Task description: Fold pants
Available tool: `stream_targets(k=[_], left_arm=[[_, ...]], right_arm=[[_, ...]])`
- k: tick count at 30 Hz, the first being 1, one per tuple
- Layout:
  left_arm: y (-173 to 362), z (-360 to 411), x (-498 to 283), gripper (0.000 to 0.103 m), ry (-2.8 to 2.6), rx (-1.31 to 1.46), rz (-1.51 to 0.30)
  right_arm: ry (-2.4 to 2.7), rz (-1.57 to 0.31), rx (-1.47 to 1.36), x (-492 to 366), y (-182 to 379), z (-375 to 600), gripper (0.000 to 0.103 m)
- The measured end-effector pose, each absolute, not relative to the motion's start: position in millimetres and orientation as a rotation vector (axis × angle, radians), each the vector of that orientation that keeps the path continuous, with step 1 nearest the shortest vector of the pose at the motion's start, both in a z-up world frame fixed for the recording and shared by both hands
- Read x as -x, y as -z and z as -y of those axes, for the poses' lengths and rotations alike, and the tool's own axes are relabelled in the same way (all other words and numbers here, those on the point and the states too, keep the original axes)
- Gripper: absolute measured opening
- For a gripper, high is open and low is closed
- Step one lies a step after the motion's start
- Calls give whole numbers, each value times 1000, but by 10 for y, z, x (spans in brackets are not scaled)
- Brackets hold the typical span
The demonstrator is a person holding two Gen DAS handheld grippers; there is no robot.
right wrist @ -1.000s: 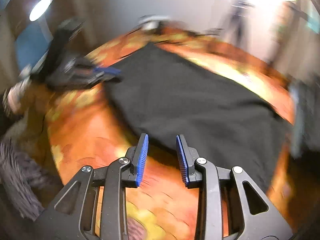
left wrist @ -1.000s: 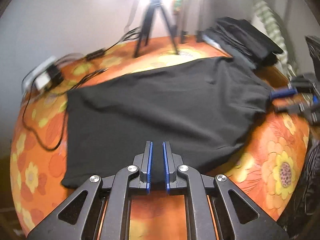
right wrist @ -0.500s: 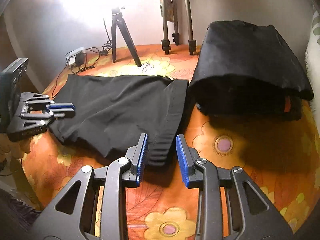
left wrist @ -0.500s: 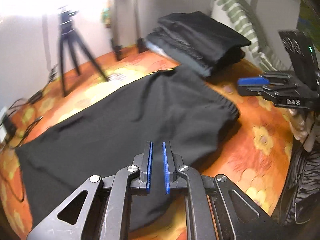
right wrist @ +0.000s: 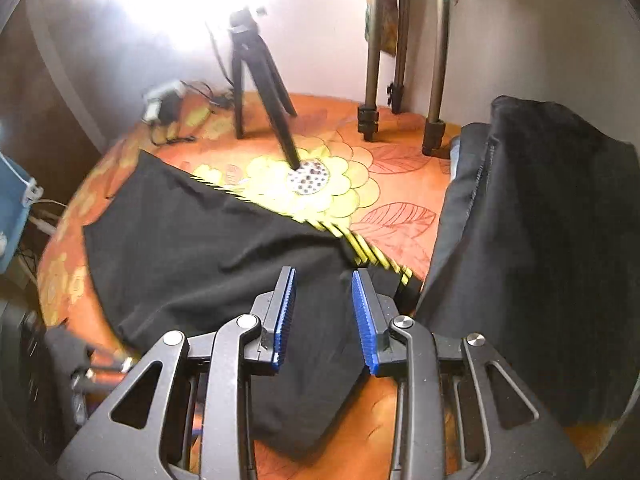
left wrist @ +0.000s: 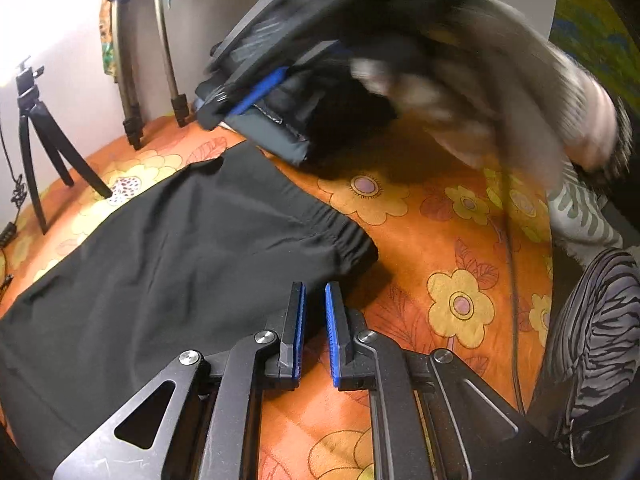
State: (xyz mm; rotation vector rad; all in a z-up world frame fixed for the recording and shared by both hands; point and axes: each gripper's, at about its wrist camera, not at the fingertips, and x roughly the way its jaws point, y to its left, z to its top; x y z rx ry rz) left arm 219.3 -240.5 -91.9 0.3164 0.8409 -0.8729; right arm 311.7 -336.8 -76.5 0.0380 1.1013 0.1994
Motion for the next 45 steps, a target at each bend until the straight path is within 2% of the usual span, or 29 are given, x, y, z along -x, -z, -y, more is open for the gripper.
stream_targets(k=[3, 11, 15, 19, 23, 28, 33, 35, 38, 45], left_arm=[[937, 2434, -2163, 23, 872, -334, -834], [986, 2577, -2089, 24, 891, -405, -807], [1009, 2674, -2034, 32, 904, -451, -781], [1023, 2759, -2021, 32, 909, -471, -770], [1042, 2811, -2022, 39, 898, -503, -754], [1067, 2873, -2029, 41, 895, -540, -741], [1110, 2940, -2033, 41, 892, -570, -737], [1118, 2954, -2034, 41, 891, -577, -734], [1131, 2976, -2008, 41, 895, -596, -728], [1275, 3044, -1964, 41, 902, -668, -746]], right_arm=[[-201, -1192, 19, -3430, 927, 3381, 31], [-255, -1338, 149, -3654, 1254, 3319, 31], [-236, -1368, 239, -3631, 1348, 3277, 31], [-213, -1390, 286, -3682, 1394, 3271, 30], [-223, -1398, 330, -3697, 1410, 3230, 11], [-139, -1371, 345, -3703, 1352, 3329, 6], [-82, -1382, 437, -3683, 1414, 3264, 8], [-80, -1375, 438, -3681, 1408, 3253, 13], [-99, -1328, 317, -3666, 1221, 3353, 18], [-99, -1172, 35, -3382, 618, 3669, 19]])
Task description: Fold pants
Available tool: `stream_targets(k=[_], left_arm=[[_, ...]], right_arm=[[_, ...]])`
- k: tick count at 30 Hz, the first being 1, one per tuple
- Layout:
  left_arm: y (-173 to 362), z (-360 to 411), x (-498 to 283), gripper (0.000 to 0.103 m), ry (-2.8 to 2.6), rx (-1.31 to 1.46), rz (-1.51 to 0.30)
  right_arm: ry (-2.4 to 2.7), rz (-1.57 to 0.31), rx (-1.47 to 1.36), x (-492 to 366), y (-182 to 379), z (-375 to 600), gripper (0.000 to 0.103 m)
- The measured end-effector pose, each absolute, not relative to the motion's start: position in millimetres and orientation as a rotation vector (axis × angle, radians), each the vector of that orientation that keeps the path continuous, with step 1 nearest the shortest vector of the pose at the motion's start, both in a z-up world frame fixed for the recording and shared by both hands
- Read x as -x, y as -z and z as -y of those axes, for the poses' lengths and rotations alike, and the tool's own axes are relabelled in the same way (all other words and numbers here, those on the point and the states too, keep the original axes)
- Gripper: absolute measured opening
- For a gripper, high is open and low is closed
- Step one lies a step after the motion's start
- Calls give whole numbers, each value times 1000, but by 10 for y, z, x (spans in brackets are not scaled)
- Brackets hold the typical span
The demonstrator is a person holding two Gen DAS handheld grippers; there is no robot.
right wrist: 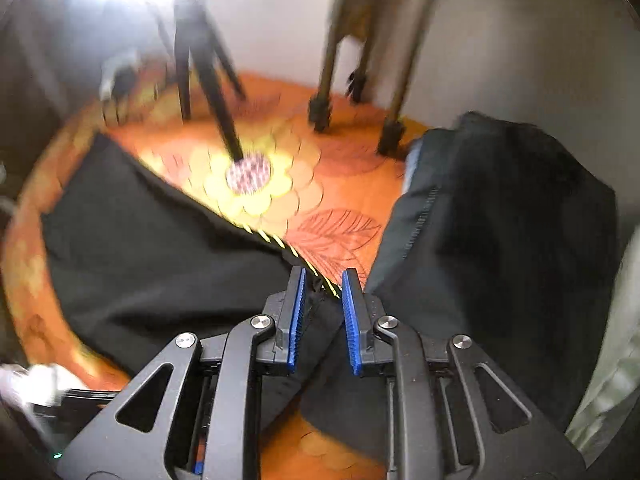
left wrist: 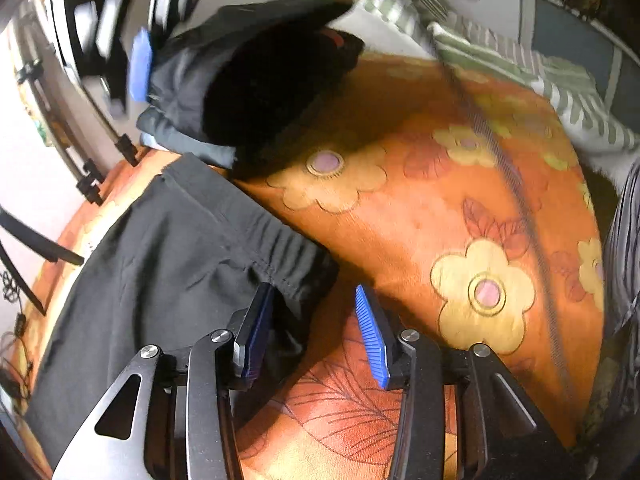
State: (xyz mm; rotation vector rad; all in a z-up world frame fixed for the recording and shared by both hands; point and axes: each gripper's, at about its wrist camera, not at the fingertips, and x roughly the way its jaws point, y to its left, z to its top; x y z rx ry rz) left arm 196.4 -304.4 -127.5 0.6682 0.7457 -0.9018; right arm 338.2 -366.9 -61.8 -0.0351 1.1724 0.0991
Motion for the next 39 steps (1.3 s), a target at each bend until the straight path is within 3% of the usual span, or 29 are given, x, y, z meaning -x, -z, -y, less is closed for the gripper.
stream_targets(k=[4, 8, 14, 21, 23, 39], left_arm=[[1267, 3063, -1938, 40, 901, -687, -729], [1260, 3041, -2018, 20, 882, -651, -745], [1167, 2864, -2125, 14, 895, -466, -780], [1018, 2692, -2215, 14, 890, -289, -786], [1006, 2706, -2198, 14, 892, -292, -782], [981, 2707, -2203, 14, 904, -272, -773]], right_arm=[[-67, -1098, -125, -3019, 409, 3908, 25], [-43, -1049, -294, -2550, 428, 4133, 35], [-6, -1031, -513, -2061, 695, 4288, 51], [-44, -1071, -648, -1922, 1065, 4123, 54], [-53, -1068, -724, -1961, 1171, 4130, 60], [-65, -1114, -904, -2393, 1848, 3977, 60]])
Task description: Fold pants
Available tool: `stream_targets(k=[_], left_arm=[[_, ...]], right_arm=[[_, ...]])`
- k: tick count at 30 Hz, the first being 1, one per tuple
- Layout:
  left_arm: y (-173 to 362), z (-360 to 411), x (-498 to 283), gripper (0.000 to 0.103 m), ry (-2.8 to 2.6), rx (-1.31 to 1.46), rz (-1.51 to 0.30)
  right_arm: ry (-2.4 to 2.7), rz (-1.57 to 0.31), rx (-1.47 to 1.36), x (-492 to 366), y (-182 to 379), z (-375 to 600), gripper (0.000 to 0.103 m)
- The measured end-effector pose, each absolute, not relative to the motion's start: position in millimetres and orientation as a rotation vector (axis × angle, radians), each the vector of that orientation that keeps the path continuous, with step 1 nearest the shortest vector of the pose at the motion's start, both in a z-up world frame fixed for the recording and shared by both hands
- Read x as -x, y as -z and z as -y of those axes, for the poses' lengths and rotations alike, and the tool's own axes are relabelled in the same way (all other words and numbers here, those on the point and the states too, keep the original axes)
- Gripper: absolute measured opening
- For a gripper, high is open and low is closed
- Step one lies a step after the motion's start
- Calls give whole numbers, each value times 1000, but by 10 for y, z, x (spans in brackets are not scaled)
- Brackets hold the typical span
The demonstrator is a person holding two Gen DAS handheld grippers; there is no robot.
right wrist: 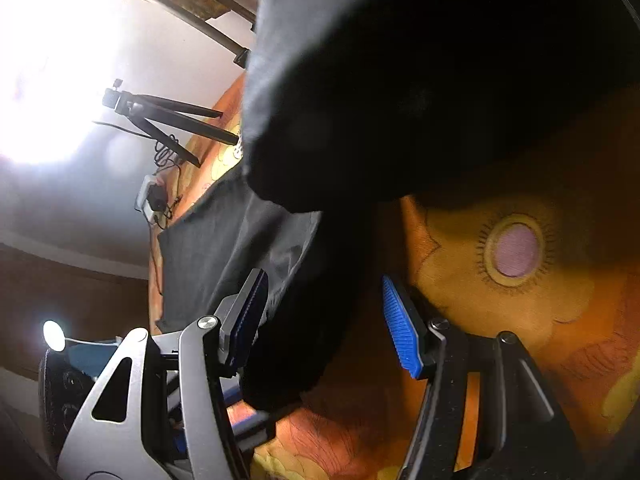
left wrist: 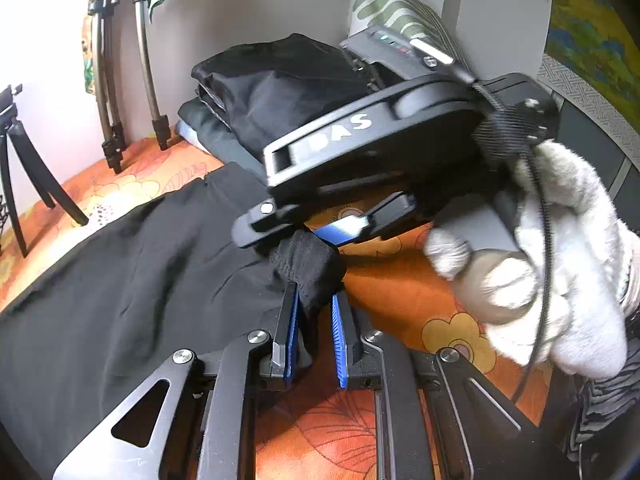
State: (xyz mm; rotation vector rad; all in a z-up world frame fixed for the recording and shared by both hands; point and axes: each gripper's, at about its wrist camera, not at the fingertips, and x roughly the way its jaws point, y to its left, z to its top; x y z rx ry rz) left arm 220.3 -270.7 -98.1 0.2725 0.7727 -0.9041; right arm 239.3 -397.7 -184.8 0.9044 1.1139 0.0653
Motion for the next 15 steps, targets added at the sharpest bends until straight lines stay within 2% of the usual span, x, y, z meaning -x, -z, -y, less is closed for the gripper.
stream_targets(k=[3, 5, 8, 13, 15], left_arm=[[996, 2717, -2189, 14, 902, -279, -777], [1004, 2727, -2194, 14, 893, -291, -784], [977, 2681, -2208, 17, 878, -289, -811], [793, 2290, -2135, 31, 832, -273, -806], [723, 2044, -2161, 33, 766, -265, -790]], right_arm=[[-74, -1099, -927, -2444, 1900, 3963, 57], [-61, -1091, -904, -2473, 1905, 3932, 46], [-44, -1093, -880, -2492, 1915, 3899, 22], [-32, -1078, -845, -2493, 1871, 3882, 15], [-33, -1073, -838, -2495, 1849, 3868, 15]])
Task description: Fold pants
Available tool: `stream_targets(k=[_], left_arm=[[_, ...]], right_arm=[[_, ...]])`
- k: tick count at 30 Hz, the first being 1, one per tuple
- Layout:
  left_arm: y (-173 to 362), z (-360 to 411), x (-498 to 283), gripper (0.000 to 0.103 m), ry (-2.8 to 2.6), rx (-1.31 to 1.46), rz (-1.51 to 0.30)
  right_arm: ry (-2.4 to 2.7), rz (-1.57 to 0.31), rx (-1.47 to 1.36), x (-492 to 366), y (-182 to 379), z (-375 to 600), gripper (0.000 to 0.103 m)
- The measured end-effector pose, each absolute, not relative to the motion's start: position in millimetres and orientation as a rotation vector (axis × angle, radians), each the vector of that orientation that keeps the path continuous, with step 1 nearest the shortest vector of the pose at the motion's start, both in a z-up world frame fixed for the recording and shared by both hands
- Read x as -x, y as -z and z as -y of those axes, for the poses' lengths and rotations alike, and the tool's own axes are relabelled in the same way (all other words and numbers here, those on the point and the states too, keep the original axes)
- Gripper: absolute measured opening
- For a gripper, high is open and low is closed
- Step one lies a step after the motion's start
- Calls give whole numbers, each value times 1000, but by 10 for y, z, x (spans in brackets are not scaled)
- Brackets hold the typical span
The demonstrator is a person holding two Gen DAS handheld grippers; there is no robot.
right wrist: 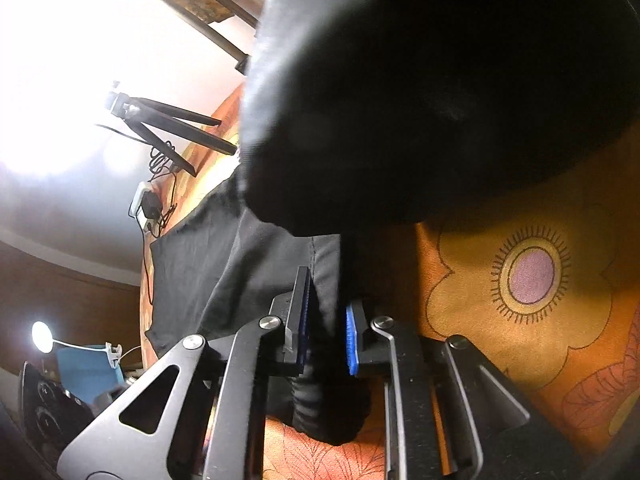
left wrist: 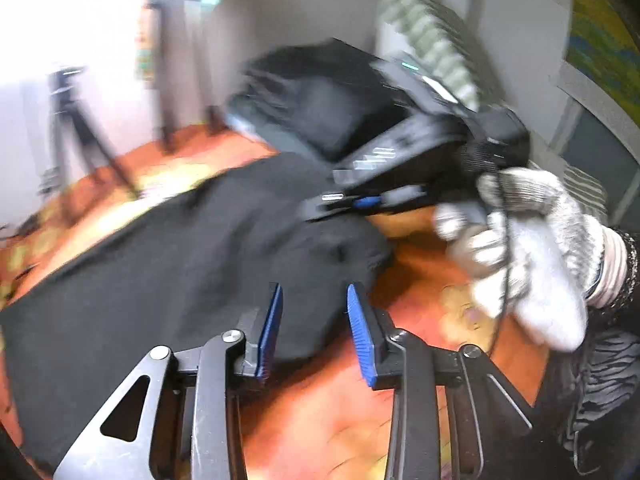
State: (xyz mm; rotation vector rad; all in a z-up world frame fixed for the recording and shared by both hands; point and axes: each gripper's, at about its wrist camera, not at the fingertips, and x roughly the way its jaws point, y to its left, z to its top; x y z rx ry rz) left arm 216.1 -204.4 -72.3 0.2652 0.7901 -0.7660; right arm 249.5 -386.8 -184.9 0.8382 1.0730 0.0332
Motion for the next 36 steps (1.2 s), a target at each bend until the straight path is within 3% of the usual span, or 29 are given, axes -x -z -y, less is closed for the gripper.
stream_targets(k=[8, 18, 25, 36], left_arm=[[923, 1357, -2425, 33, 453, -293, -812], [1208, 1547, -2376, 33, 459, -465, -816], [1047, 1590, -2476, 33, 479, -373, -776], [1211, 1970, -2510, 33, 568, -436, -789]], right_arm=[[-52, -1036, -810, -2522, 1636, 3792, 14], [-80, -1015, -836, -2577, 1518, 3783, 13], [-72, -1025, -813, -2548, 1506, 3812, 13], [-68, -1044, -807, -2590, 1479, 3737, 13]])
